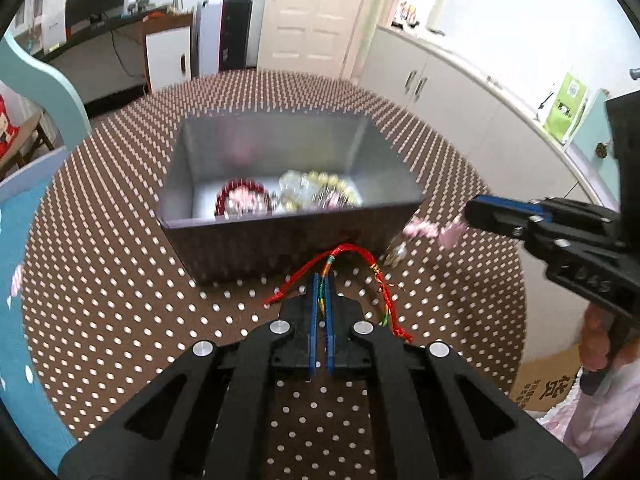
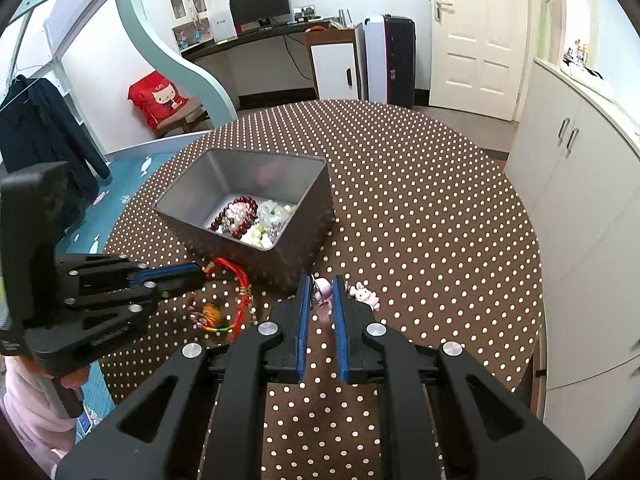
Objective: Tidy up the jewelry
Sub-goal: 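Carry the red cord bracelet into the tray while the right tool grasps a pink charm, then open both tools over the grey tray and withdraw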
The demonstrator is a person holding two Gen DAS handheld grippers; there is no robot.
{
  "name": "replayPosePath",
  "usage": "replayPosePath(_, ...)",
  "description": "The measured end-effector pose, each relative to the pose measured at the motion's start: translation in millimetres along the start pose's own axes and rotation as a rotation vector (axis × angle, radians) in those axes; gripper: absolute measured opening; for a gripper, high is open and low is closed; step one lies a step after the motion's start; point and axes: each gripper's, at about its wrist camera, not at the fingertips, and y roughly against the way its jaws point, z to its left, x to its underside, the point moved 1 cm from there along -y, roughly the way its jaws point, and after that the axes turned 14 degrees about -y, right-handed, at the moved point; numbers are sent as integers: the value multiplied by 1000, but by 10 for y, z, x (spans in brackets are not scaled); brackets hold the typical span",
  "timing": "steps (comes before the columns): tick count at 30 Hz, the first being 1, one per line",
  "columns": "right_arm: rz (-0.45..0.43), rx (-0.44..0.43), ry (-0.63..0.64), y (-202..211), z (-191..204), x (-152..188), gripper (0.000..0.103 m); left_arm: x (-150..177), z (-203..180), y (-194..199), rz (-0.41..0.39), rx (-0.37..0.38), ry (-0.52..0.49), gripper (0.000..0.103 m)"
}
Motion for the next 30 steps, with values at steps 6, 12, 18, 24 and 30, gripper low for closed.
replayPosePath(6,-45,2,29,135,87,-102,10,-150,-38,347,-79,-30,-45,2)
replayPosePath(12,-93,-26,90,235,309,-265,10,-366,68,590,-153,-80,-59,3)
replayPosePath(18,-98,-56,142,109,516,-435,10,-525,334,551,-159,-110,-10,3)
replayPosePath(24,-67,-52,166,-142,626,-541,13,-567,567,328,-127,-106,26,3)
replayPosePath(30,-92,-3,144,-144,513,-562,52,-543,623,179,-95,-120,38,32)
